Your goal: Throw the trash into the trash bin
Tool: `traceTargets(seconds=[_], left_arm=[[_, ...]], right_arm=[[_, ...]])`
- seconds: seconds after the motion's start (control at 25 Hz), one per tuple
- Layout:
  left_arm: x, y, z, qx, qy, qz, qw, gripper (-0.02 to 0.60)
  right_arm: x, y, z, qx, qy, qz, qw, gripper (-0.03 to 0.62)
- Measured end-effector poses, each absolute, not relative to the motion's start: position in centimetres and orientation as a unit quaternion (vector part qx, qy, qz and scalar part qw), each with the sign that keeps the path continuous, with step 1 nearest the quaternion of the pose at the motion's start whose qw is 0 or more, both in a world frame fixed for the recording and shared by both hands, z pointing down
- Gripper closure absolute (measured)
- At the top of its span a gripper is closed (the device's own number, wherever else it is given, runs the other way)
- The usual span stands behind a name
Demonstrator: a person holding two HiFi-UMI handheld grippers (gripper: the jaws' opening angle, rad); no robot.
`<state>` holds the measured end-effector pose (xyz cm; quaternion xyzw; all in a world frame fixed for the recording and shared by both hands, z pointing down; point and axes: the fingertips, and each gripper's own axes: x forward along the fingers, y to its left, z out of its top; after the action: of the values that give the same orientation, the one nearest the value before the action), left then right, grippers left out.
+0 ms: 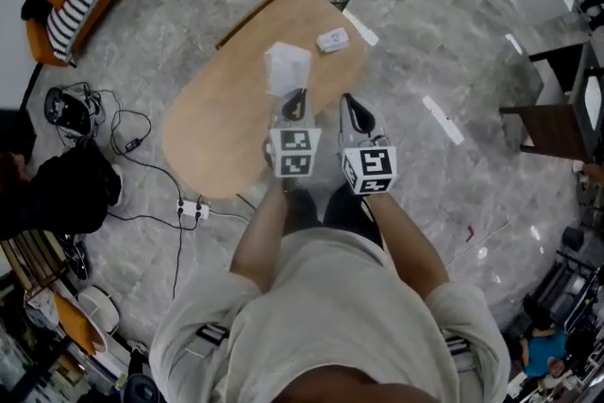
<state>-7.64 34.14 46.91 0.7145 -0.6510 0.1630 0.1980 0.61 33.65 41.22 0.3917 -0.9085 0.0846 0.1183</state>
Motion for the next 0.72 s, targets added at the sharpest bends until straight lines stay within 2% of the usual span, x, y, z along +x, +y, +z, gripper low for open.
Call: traceTargets(seconds=[0.36, 0.52, 0.72], left_arm=[[8.5, 26.9, 41.1, 0.77, -0.601, 0.131, 0.17, 0.56], [17.3, 24.1, 39.7, 0.789, -0.58, 0.126, 0.158, 0.56], [25.0, 20.9, 38.4, 0.805, -0.562, 0.114, 0.155, 0.56]], right_arm=[[16.6, 26.9, 35.3, 0.474, -0.877, 0.053, 0.061, 0.586], [24.7, 24.6, 33.6, 0.491, -0.869, 0.04, 0.048, 0.586], [31.7, 21.8, 32.1, 0.499, -0.865, 0.027, 0.04, 0.586]])
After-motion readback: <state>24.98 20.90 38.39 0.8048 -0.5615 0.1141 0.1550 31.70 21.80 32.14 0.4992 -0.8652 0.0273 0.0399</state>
